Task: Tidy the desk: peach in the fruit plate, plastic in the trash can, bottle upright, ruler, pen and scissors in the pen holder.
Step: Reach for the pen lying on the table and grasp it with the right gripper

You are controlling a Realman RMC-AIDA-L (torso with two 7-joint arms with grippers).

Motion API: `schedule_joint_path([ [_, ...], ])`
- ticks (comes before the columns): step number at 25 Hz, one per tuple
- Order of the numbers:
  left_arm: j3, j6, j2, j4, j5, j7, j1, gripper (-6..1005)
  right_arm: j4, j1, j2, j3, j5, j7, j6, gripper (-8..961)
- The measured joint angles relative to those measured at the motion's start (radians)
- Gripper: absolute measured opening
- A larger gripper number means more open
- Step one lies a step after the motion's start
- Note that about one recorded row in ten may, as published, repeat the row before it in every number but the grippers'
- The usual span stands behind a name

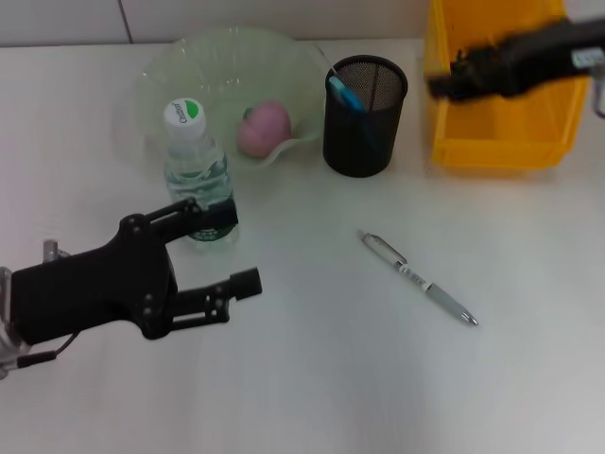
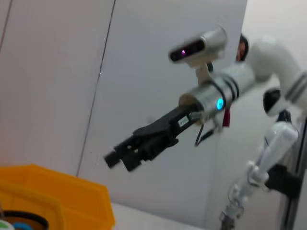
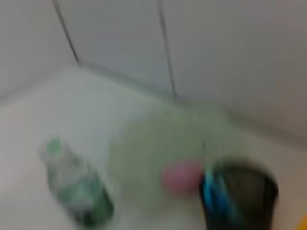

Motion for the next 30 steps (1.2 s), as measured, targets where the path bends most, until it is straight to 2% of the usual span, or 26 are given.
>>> schedule_joint_path([
  [3, 0.0, 0.015, 0.005, 0.027, 0.024, -0.002, 0.006, 829, -0.013, 0.096, -0.002, -0.004, -0.173, 0.15, -0.184, 721],
  [5, 0.0, 0.035, 0.01, 0.037, 0.035, -0.002, 0.008, 829, 0.017, 0.144, 0.005, -0.061, -0.252, 0.191, -0.233, 746],
  [9, 0.0, 0.044, 0.018, 0.039, 0.044, 0.004, 0.008, 829, 0.102, 0.193, 0.007, -0.26, -0.376, 0.293, -0.181, 752],
  [12, -0.001, 0.039, 0.02, 0.039, 0.059, 0.006, 0.008, 829, 0.193, 0.231, 0.01, -0.357, -0.401, 0.329, -0.13, 750],
  [16, -0.002, 0.033, 0.019, 0.039, 0.079, 0.013, 0.005, 829, 0.327, 0.286, 0.013, -0.426, -0.396, 0.336, -0.069, 747],
  [21, -0.003, 0.031, 0.018, 0.037, 0.093, 0.023, 0.002, 829, 0.461, 0.349, 0.017, -0.466, -0.39, 0.353, -0.007, 744],
  [26, -0.004, 0.031, 0.018, 0.035, 0.094, 0.043, 0.005, 829, 0.546, 0.392, 0.019, -0.513, -0.379, 0.375, 0.042, 741],
  [30, -0.004, 0.031, 0.017, 0.034, 0.094, 0.045, 0.004, 829, 0.568, 0.4, 0.02, -0.54, -0.37, 0.389, 0.07, 738],
])
